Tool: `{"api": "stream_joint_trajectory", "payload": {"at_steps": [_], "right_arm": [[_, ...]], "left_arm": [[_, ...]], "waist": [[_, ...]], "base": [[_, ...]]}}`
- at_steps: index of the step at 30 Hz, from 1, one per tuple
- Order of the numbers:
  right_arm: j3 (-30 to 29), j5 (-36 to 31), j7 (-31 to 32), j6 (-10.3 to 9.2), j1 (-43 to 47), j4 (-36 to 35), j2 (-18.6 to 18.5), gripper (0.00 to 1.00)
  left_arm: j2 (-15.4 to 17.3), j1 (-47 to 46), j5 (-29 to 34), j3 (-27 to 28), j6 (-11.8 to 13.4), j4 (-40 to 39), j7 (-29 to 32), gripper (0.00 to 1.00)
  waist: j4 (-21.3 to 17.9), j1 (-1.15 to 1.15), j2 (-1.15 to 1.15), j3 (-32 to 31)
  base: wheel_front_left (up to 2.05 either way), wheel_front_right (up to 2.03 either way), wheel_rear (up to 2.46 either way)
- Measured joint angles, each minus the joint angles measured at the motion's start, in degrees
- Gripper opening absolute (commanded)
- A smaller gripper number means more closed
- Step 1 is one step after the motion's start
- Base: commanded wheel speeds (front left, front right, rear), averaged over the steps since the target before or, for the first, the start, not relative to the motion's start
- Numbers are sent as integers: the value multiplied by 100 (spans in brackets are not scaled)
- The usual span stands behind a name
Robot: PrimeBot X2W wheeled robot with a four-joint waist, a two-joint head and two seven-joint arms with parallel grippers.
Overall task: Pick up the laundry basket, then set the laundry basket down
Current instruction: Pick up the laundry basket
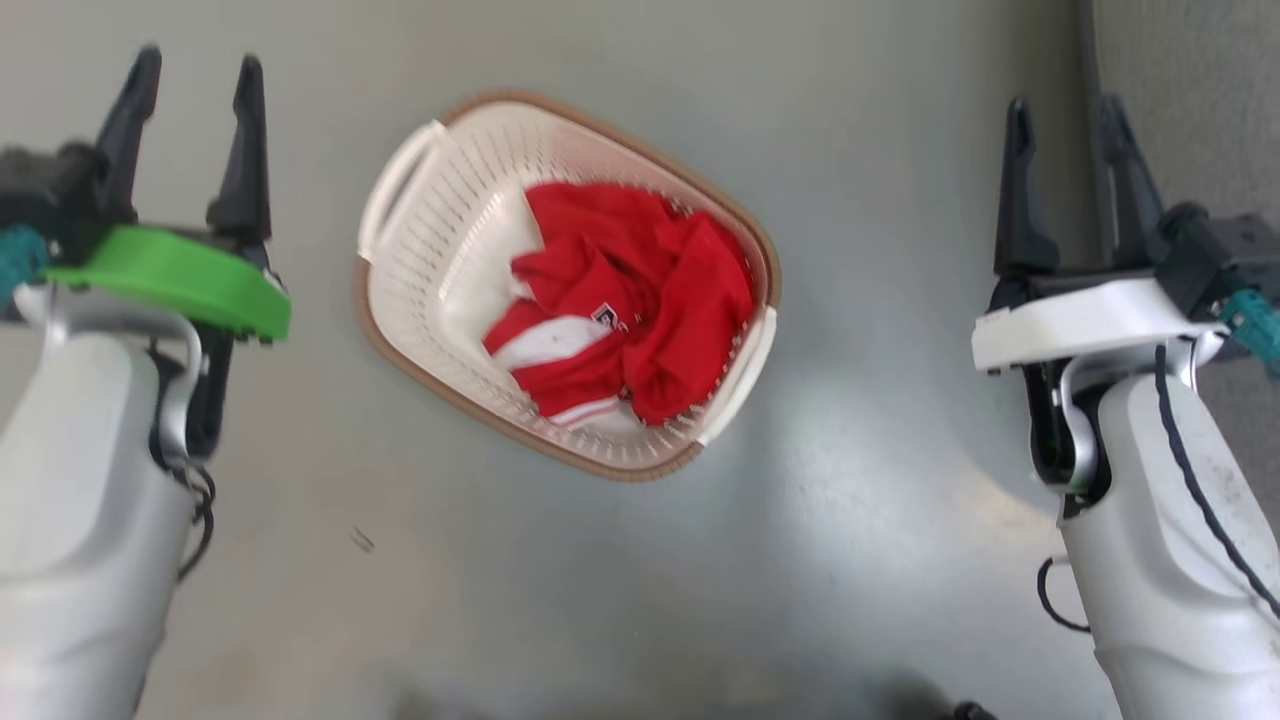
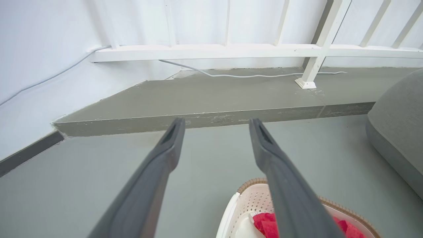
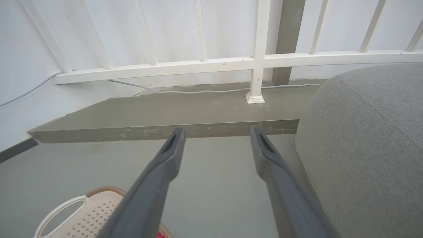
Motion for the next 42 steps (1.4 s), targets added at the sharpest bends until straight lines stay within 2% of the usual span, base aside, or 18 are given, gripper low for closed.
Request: {"api": "stream_joint_trajectory", "payload": {"at_steps": [3, 10, 28, 35, 42], "right_arm": [[-5, -15, 0, 8, 120, 38, -2, 100], [-14, -32, 0, 58, 455, 134, -3, 100], [-41, -31, 1, 160, 1385, 334, -11, 100], [-40, -1, 1, 167, 1701, 378, -60, 100], [-32, 13, 12, 168, 1861, 318, -63, 100]], "left_arm": [[-21, 328, 53, 108, 120, -193, 0, 100], [-58, 1036, 88, 192, 227, -511, 0, 100], [-205, 2683, 97, 105, 326, -925, 4, 100], [-221, 3158, 97, 83, 378, -1084, 5, 100], [-214, 3429, 96, 83, 455, -1278, 5, 100]], "waist": [[60, 0, 0, -252], [158, 0, 0, -841], [225, 0, 0, -2291], [240, 0, 0, -2750], [229, 0, 0, -2944]], "base": [[0, 0, 0], [0, 0, 0], [0, 0, 0], [0, 0, 0], [0, 0, 0]]}}
